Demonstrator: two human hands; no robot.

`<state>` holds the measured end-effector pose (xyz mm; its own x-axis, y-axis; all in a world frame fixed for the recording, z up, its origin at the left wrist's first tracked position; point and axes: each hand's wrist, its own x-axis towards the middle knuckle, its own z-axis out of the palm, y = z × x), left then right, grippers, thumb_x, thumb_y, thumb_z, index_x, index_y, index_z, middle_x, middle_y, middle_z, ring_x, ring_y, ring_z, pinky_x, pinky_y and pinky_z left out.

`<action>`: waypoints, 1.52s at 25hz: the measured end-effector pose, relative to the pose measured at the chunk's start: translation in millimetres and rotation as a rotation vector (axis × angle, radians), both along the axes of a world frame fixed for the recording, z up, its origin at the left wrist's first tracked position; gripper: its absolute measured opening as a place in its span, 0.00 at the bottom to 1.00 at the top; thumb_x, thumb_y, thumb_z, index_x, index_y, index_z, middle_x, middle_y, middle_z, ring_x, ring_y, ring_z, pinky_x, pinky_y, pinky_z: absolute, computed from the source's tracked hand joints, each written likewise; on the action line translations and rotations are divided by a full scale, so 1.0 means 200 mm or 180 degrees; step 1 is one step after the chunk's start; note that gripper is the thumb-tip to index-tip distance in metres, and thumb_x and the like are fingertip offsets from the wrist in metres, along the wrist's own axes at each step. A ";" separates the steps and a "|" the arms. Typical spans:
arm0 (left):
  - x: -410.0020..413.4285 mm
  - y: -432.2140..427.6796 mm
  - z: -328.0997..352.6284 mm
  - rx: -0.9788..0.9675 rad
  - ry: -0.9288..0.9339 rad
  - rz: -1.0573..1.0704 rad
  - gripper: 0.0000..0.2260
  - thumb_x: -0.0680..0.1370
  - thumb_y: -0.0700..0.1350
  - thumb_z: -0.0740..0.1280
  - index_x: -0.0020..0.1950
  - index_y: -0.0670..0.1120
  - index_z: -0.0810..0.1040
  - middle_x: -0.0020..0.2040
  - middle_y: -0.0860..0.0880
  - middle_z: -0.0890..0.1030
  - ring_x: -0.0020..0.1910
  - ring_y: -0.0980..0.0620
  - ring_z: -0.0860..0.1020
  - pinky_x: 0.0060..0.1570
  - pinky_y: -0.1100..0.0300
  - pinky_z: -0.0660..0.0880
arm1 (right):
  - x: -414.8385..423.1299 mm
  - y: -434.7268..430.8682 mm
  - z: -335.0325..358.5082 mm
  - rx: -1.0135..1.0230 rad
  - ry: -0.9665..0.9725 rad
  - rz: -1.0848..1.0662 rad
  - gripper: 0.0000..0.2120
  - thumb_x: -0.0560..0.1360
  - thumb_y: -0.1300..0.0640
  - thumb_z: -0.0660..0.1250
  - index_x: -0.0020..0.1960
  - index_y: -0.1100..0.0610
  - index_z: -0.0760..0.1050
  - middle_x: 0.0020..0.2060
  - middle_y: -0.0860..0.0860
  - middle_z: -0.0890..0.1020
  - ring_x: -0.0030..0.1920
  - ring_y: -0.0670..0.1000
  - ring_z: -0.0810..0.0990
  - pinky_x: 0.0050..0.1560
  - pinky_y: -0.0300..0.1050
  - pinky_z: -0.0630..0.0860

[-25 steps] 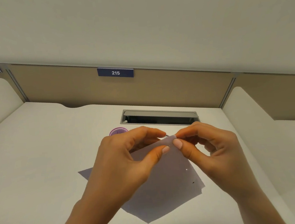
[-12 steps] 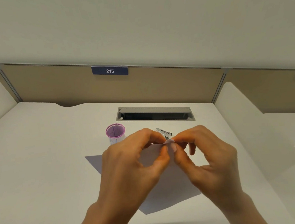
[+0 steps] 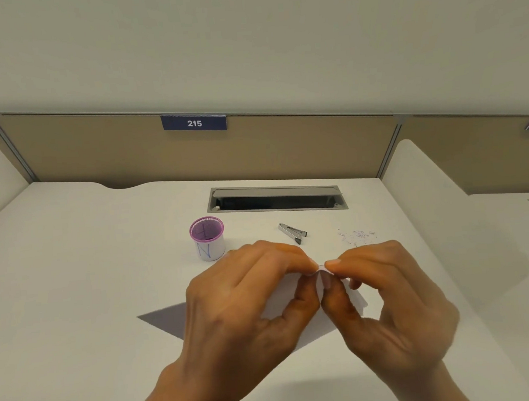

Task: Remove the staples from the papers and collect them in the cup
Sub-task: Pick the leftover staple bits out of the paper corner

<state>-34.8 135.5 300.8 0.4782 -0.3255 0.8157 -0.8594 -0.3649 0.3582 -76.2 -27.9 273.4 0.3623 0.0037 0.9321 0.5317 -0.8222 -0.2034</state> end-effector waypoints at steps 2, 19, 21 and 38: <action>-0.01 0.01 0.00 -0.0026 -0.0026 -0.0007 0.08 0.72 0.50 0.69 0.48 0.50 0.75 0.42 0.49 0.85 0.45 0.55 0.77 0.49 0.70 0.72 | -0.02 0.00 0.00 -0.0056 -0.0072 0.0084 0.08 0.75 0.54 0.69 0.48 0.58 0.77 0.40 0.52 0.83 0.41 0.49 0.80 0.47 0.37 0.78; 0.01 0.13 0.04 -0.0104 0.0301 -0.1511 0.02 0.76 0.44 0.68 0.47 0.49 0.80 0.45 0.54 0.83 0.43 0.55 0.83 0.42 0.55 0.79 | -0.10 -0.09 0.34 0.0032 0.2177 0.1940 0.04 0.72 0.62 0.71 0.46 0.58 0.83 0.38 0.51 0.85 0.37 0.47 0.81 0.34 0.43 0.78; 0.00 0.13 0.06 -0.0292 0.0624 -0.1662 0.02 0.75 0.43 0.69 0.46 0.49 0.80 0.43 0.54 0.83 0.41 0.52 0.83 0.41 0.52 0.79 | -0.11 -0.09 0.38 -0.0214 0.2087 0.1932 0.04 0.70 0.62 0.72 0.45 0.59 0.83 0.37 0.51 0.84 0.37 0.44 0.80 0.34 0.40 0.78; -0.02 0.11 0.07 -0.0604 0.1768 -0.1997 0.04 0.72 0.49 0.73 0.45 0.56 0.82 0.40 0.53 0.85 0.40 0.45 0.84 0.45 0.58 0.79 | -0.13 -0.04 0.43 -0.1247 0.1868 0.1414 0.04 0.68 0.60 0.69 0.42 0.58 0.81 0.36 0.48 0.80 0.36 0.41 0.73 0.37 0.27 0.70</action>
<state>-39.1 157.2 314.7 0.6016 -0.5450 0.5839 -0.5640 0.2278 0.7937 -102.2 -35.7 359.9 0.6771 0.5457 0.4937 0.7201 -0.6297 -0.2915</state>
